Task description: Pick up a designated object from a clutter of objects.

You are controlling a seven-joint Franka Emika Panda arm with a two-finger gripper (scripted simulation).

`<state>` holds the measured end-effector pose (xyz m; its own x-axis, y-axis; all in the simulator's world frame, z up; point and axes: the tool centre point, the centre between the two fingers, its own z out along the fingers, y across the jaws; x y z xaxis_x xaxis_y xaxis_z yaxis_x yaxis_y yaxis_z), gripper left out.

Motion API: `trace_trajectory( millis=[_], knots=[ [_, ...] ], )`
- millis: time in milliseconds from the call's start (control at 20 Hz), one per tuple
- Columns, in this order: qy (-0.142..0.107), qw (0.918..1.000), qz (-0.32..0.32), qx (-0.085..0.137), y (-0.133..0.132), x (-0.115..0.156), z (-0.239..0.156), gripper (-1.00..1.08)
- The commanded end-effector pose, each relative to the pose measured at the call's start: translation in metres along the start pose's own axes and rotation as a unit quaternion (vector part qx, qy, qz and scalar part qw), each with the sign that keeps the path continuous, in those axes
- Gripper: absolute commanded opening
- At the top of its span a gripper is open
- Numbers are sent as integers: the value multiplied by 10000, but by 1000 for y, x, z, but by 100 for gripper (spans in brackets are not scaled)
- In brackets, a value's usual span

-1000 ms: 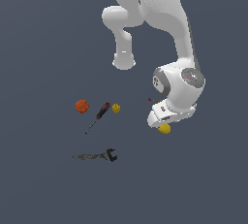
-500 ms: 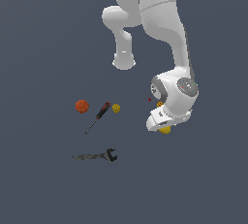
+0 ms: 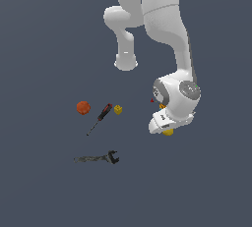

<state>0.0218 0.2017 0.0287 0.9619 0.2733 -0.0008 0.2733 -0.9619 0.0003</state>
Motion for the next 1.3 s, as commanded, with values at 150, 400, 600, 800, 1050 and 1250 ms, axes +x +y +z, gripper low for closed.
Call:
trace_trajectory(
  millis=[150, 400, 600, 800, 1050, 1250],
  knots=[
    [2, 10000, 2, 0, 0, 0, 1, -100],
    [2, 10000, 2, 0, -1, -1, -3, -100],
    [2, 10000, 2, 0, -3, -5, -14, -100],
    [3, 10000, -1, -2, -7, -12, -32, -100],
    [3, 10000, -3, -8, -14, -24, -65, -100],
    [3, 10000, -4, -11, -22, -37, -99, -100]
  ],
)
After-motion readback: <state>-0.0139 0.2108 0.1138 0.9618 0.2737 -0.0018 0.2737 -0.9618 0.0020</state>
